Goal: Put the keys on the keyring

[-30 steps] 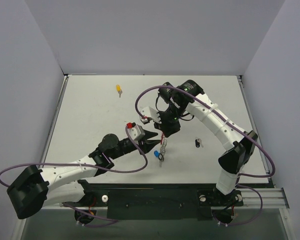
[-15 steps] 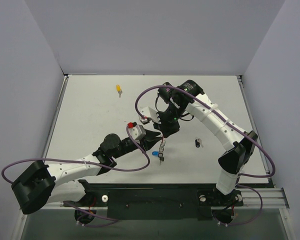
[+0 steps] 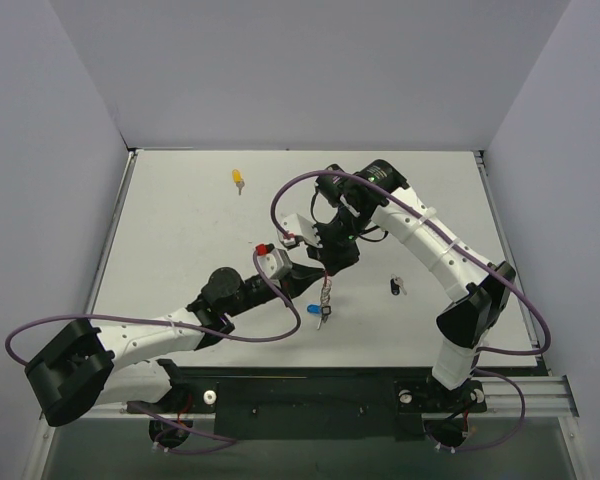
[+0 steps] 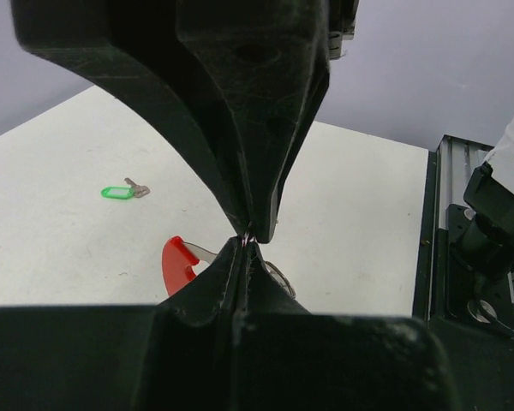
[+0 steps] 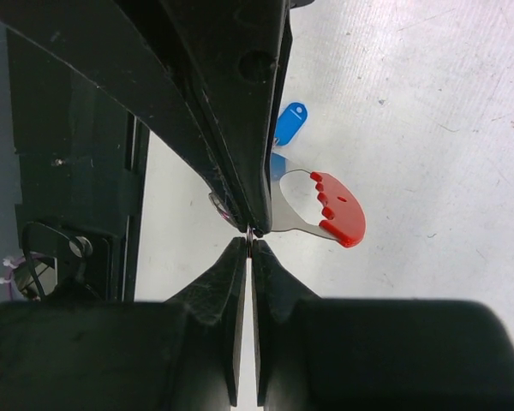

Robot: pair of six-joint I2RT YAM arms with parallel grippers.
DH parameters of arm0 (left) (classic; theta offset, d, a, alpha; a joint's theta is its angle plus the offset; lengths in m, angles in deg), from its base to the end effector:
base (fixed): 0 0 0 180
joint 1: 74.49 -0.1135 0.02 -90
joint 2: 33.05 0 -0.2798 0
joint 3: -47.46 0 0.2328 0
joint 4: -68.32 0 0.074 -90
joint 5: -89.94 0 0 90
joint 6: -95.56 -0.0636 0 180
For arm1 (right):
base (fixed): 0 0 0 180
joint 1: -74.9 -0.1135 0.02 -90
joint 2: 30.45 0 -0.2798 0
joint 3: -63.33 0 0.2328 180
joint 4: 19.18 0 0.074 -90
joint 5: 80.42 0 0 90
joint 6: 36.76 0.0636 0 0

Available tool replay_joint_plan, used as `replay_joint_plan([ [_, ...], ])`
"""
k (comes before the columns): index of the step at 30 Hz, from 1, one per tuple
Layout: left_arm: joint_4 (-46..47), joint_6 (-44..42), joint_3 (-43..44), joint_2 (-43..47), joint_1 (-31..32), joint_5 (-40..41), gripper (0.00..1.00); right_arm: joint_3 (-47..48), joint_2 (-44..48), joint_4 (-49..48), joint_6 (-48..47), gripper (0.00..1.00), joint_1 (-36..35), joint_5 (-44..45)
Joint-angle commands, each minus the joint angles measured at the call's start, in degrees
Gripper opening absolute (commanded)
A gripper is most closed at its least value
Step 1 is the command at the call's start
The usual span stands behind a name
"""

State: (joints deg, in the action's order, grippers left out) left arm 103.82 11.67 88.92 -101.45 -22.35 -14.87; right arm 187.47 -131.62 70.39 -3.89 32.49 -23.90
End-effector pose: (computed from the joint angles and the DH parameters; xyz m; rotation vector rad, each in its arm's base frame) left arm 0.1458 -0.2141 0.2883 0.7897 1.2836 -1.0118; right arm 0.2266 0.2545 0.3623 -2.0748 1.5446 0.7016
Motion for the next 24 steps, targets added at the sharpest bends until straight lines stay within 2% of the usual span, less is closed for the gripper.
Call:
replay_joint_plan([
  [1, 4.75, 3.54, 1.26, 0.72, -0.02, 1.53, 0.00, 2.06, 0.35, 6.58, 0.69, 0.11, 0.31, -3.00],
  [2, 5.72, 4.43, 0.64, 1.07, -0.11, 2.75, 0.00, 2.15, 0.44, 6.23, 1.22, 0.17, 1.01, -4.22],
  [3, 7.99, 6.61, -0.41, 1.34, -0.28, 3.46, 0.00, 2.32, 0.53, 5.97, 1.92, 0.33, 1.54, -5.88],
  [5, 11.42, 9.26, -2.08, 1.87, -0.28, 5.22, 0.00, 2.41, 1.05, 5.70, 2.45, 0.39, 3.03, -8.35],
  [12, 23.20, 15.24, -5.60, 1.26, -0.29, 7.25, 0.00, 0.13, 3.25, 3.86, 2.81, 0.41, 7.16, -14.68],
  [24, 30.68, 17.53, -7.36, 0.37, -0.20, 11.82, 0.00, -4.52, 7.56, 0.08, 2.37, 0.42, 12.09, -22.86],
])
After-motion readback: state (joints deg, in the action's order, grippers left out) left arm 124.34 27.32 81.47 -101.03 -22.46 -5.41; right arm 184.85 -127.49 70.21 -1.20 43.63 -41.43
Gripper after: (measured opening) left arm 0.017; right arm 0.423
